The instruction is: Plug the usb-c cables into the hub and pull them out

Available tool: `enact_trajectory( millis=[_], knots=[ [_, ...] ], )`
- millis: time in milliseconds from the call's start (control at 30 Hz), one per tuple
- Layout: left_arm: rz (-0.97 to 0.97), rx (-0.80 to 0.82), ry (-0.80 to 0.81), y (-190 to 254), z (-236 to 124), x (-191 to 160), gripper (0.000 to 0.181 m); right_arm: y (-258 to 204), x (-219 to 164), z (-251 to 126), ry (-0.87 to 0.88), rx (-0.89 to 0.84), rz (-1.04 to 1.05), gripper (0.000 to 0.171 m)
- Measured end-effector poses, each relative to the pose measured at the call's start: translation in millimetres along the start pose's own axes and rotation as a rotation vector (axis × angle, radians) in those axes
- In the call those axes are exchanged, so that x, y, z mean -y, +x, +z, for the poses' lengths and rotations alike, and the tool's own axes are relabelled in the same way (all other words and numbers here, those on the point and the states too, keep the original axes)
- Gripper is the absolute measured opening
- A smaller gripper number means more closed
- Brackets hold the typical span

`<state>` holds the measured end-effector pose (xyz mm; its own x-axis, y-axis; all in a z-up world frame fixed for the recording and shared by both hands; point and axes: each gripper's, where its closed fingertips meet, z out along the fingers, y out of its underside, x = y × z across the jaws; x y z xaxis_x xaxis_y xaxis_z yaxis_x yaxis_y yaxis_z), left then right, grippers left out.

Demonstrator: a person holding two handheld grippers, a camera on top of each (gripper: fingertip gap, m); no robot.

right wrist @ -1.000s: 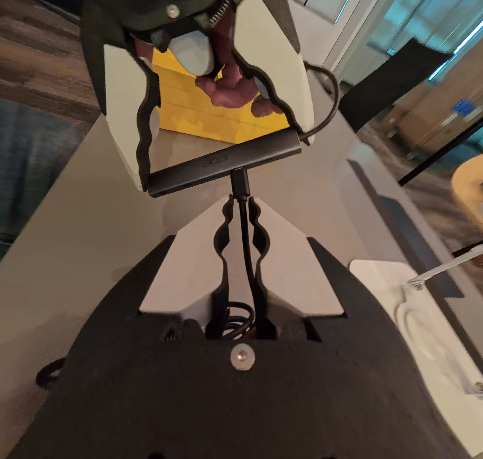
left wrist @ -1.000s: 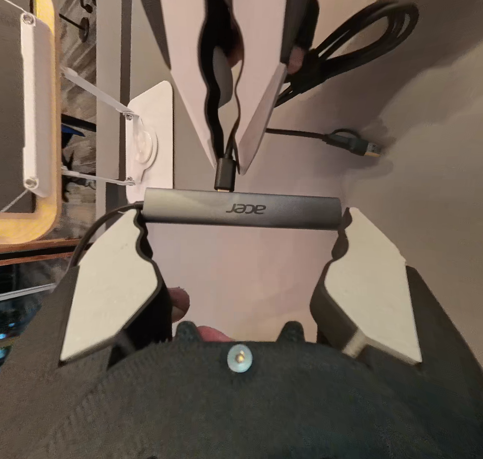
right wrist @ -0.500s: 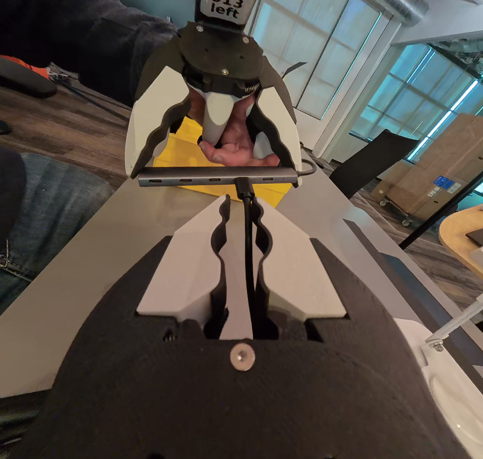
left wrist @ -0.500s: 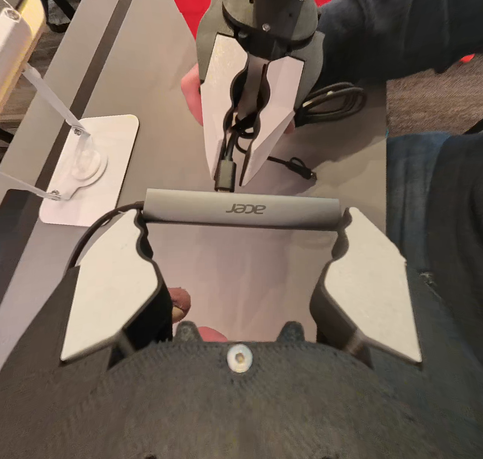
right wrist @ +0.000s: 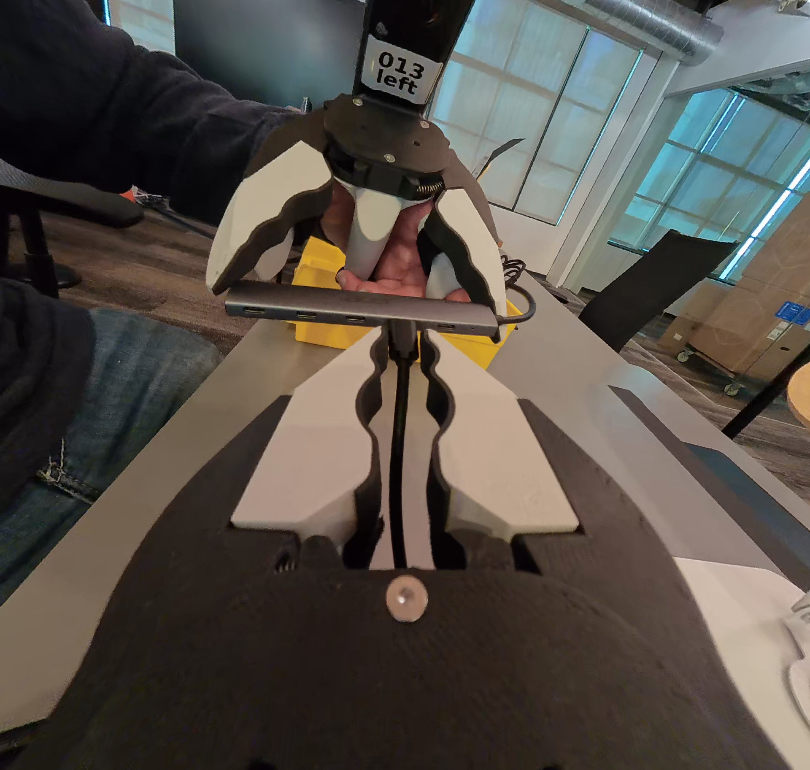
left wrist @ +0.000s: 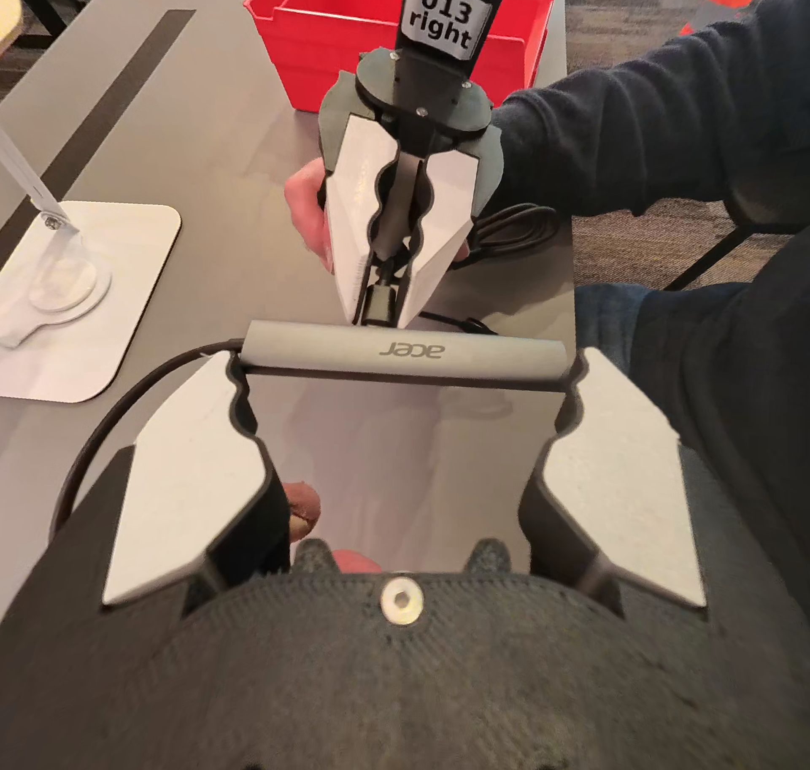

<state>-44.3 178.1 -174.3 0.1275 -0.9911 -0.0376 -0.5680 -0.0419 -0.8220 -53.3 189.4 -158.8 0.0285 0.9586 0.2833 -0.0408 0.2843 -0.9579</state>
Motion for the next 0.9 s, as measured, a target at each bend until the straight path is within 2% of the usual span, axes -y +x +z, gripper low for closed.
enact_trajectory(
  millis=[133,167,200,233,300,333,400,533,600,733,833,900],
  knots=[
    [-0.020,-0.011,0.004,0,2,-3,0.133,-2,-5,-1,-0.002,0.022,0.019,0.009],
    [-0.030,0.040,0.014,-8,0,-3,0.106,-8,-7,0,-0.013,0.060,0.027,0.010],
    [-0.055,0.132,0.096,-25,-7,5,0.083,-12,-8,0,-0.016,0.077,0.038,0.010],
    [-0.080,0.066,0.144,-20,-12,10,0.061,-11,-7,1,-0.003,0.065,0.050,0.010],
    [-0.087,0.041,0.126,-19,-12,7,0.094,-8,-6,0,0.014,0.056,0.087,0.010],
    [-0.060,0.032,0.093,-14,-10,2,0.102,-6,-6,-1,0.023,0.050,0.103,0.010],
    [-0.033,0.059,0.075,-12,-9,0,0.105,-2,-8,-4,0.030,0.048,0.134,0.010],
    [0.078,0.129,0.002,-9,-6,-7,0.131,-3,-15,-4,0.004,0.071,0.169,0.010],
    [0.120,0.111,-0.053,-1,-1,-14,0.146,-3,-16,-3,-0.003,0.076,0.180,0.010],
    [0.199,0.167,-0.154,-2,13,-28,0.146,-4,-17,-1,-0.039,0.084,0.179,0.010],
    [0.286,0.280,-0.194,-13,16,-28,0.146,-2,-23,-1,-0.091,0.066,0.171,0.010],
    [0.372,0.337,-0.204,-14,16,-25,0.139,0,-26,-3,-0.110,0.060,0.177,0.010]
  ],
)
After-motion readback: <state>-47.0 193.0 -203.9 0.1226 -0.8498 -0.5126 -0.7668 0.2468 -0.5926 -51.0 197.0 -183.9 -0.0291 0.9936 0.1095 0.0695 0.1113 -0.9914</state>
